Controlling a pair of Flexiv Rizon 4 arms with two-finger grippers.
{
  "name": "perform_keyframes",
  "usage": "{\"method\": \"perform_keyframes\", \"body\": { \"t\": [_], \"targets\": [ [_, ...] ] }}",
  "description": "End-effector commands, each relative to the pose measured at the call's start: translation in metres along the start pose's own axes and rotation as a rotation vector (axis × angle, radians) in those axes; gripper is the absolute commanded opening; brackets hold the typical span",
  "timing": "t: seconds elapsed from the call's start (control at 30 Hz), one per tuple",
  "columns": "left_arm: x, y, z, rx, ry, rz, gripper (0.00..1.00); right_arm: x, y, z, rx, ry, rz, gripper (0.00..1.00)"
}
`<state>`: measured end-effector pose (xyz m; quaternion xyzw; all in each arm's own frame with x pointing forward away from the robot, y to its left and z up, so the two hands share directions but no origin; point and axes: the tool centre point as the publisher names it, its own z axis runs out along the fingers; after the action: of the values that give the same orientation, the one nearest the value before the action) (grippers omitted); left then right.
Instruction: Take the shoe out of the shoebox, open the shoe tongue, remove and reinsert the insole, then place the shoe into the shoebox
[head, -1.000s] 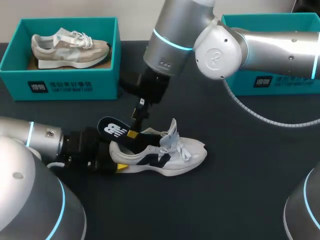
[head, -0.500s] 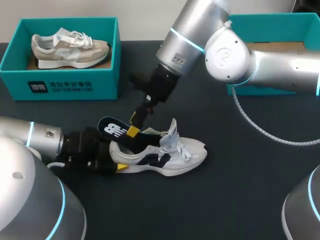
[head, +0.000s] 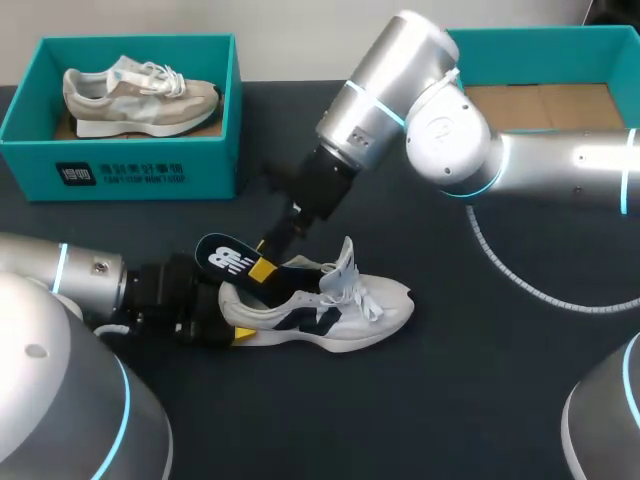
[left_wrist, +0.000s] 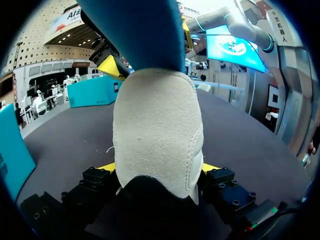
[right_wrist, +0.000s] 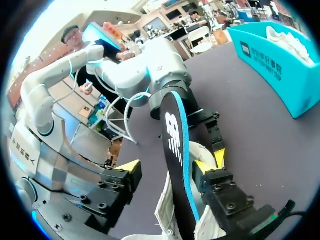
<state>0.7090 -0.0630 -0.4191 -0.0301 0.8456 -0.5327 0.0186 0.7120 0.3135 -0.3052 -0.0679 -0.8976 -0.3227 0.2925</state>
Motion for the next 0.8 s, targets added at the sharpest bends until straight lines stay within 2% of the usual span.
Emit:
{"method": "perform_keyframes", "body": {
  "t": [0.03, 0.13, 0.43, 0.53, 0.6, 0.63, 0.73, 0.8],
  "targets": [
    [-0.001, 0.003, 0.002, -0.002, 0.000, 0.000, 0.00, -0.004, 0.005, 0.009, 0.004, 0.021, -0.006, 0.47],
    [-0.001, 0.003, 0.002, -0.002, 0.000, 0.000, 0.00, -0.005, 0.007, 0.012, 0.006, 0.032, -0.012, 0.41],
    [-0.001, 0.003, 0.002, -0.002, 0.000, 0.000, 0.00, -0.007, 0.006, 0.019, 0.008, 0.060, -0.018, 0.40],
    [-0.001, 0.003, 0.002, -0.002, 0.000, 0.000, 0.00, -0.008, 0.006, 0.020, 0.006, 0.065, -0.020, 0.35],
    [-0.001, 0.003, 0.002, -0.002, 0.000, 0.000, 0.00, -0.008, 0.006, 0.021, 0.003, 0.066, -0.020, 0.21],
    [-0.001, 0.003, 0.002, -0.002, 0.000, 0.000, 0.00, -0.008, 0.005, 0.021, 0.001, 0.066, -0.020, 0.20],
    [-0.001, 0.003, 0.002, -0.002, 0.000, 0.000, 0.00, -0.009, 0.004, 0.023, -0.004, 0.069, -0.020, 0.00],
    [-0.001, 0.003, 0.002, -0.002, 0.000, 0.000, 0.00, -0.009, 0.006, 0.023, -0.003, 0.070, -0.021, 0.00]
  ]
}}
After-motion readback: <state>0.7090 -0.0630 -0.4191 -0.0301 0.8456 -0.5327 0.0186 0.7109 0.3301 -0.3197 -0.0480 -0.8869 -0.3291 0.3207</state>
